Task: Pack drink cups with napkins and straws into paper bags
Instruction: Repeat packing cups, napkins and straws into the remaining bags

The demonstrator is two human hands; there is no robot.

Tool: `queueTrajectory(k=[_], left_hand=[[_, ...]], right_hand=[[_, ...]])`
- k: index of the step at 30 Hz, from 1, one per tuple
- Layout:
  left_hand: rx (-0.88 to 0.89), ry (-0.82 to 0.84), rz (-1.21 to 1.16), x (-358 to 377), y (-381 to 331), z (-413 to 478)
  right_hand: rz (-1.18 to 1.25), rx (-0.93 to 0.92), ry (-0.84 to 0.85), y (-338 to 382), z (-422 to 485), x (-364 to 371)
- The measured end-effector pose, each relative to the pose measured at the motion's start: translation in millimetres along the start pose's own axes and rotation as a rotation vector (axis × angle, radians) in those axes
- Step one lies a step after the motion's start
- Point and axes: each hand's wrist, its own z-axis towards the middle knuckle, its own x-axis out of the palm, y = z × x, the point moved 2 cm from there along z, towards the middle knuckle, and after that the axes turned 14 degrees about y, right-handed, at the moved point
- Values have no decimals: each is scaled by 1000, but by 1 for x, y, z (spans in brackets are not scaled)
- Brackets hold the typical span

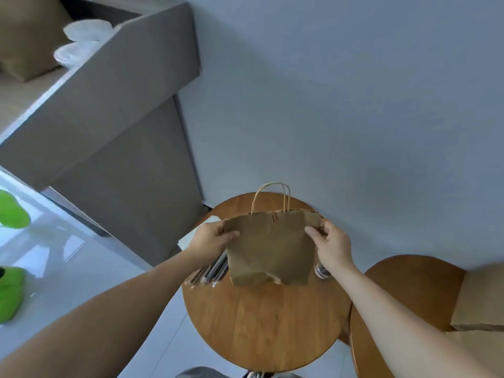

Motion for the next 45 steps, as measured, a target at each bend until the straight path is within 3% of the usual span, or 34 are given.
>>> queueTrajectory(k=[9,13,25,35,45], left_hand=[[256,-231,-288,-91,-48,-65],[351,-414,-196,-135,-76,-98],[665,-734,-220,-259,-145,-193],[767,-972,-154,-365,-178,-246],[678,-1237,-73,-469,-145,-262]], right_hand=[[32,-198,-224,149,3,25],[23,-283,-303,212,4,38],[148,-552,-464,408,-5,76],[170,-719,-364,548,19,101],[268,-831,-67,635,106,195]])
